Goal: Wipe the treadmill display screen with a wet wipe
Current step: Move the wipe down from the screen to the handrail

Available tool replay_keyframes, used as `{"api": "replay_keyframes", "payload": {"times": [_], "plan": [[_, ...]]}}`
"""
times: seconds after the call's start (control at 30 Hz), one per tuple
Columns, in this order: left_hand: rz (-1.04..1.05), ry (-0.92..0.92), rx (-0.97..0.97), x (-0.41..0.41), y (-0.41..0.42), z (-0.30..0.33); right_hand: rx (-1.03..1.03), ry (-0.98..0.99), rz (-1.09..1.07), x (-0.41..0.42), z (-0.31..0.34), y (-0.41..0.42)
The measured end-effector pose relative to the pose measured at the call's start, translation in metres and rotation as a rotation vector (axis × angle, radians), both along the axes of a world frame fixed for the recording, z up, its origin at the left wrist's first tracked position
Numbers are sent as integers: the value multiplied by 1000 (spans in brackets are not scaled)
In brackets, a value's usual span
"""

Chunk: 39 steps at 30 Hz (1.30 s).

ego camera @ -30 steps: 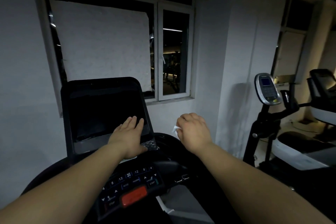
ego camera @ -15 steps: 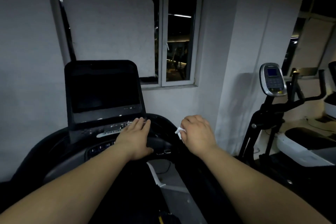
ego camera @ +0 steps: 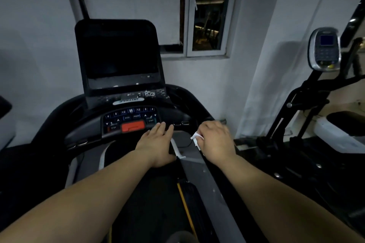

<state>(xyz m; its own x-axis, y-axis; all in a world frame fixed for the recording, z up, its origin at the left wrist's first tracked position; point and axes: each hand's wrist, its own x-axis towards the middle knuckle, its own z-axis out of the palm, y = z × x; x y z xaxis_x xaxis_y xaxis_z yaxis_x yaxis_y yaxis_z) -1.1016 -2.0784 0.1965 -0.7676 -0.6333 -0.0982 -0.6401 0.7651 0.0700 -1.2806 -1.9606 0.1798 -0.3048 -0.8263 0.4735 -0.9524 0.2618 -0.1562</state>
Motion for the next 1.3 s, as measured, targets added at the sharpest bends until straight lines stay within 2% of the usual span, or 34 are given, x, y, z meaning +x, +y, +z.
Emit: {"api": "replay_keyframes", "payload": {"times": [0.43,0.7,0.97,1.3], "plan": [[-17,-177,218,18,7,-156,300,-184,-49,19,-166,25],[-46,-291,328,29,25,-243,411,-277,-88,46,-268,56],[-63,-326,383,34,31,-323,500,-342,-115,68,-354,67],[-54,-356,439,36,15,-459,639,-422,-128,67,-484,59]]}}
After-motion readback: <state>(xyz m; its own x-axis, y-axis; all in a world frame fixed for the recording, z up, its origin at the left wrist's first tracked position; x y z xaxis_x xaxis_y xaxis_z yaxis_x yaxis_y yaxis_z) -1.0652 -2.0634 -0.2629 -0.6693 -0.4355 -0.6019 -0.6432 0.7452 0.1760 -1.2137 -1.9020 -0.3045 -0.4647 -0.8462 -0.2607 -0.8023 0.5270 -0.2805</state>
